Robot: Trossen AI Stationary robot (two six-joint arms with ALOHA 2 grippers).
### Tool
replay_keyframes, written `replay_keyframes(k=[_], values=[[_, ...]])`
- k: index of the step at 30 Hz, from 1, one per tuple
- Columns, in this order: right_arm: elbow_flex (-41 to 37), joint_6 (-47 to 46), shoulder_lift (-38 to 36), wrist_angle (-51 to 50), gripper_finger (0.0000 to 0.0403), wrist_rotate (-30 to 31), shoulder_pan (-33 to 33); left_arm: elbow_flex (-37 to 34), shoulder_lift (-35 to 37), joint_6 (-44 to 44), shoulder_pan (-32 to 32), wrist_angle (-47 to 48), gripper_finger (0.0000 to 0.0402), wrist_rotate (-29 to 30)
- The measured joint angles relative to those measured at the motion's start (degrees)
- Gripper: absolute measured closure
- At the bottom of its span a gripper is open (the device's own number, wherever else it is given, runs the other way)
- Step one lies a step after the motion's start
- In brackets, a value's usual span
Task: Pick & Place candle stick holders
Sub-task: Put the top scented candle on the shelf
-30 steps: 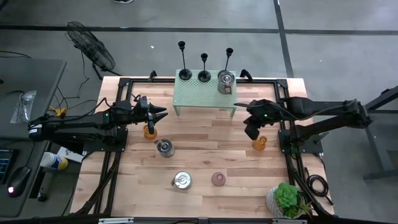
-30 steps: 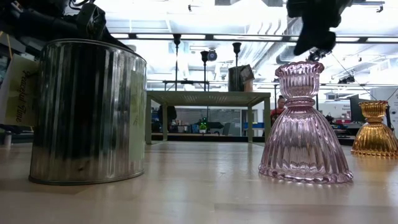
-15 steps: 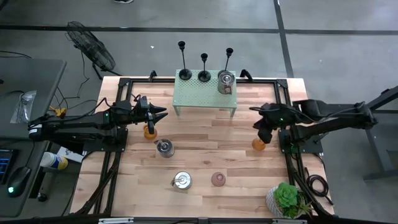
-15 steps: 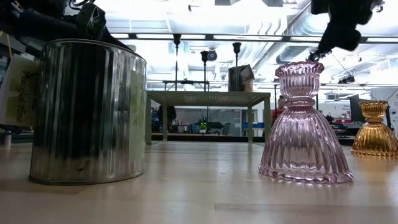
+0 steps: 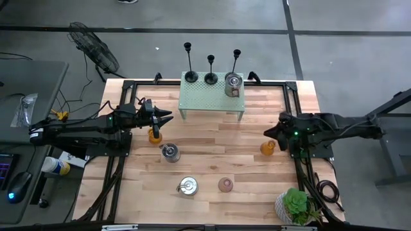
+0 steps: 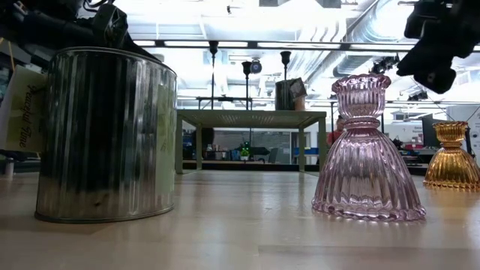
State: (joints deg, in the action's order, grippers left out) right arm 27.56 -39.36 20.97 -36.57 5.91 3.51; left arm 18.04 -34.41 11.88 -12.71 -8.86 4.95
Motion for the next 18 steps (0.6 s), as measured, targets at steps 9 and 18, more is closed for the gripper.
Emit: replay_keyframes(k=[9,18], values=[[-6.06,5.28,-9.10,7.57,0.0359,0.17,0.00,0.00,-0.02,0.00,-0.02,0.00,0.0284,0.00],[-17.46,11.33,-14.47,27.22,0.0359,-0.43,0.00,0.00,-0.02,0.00,-0.02,0.02,0.0284,0.00]])
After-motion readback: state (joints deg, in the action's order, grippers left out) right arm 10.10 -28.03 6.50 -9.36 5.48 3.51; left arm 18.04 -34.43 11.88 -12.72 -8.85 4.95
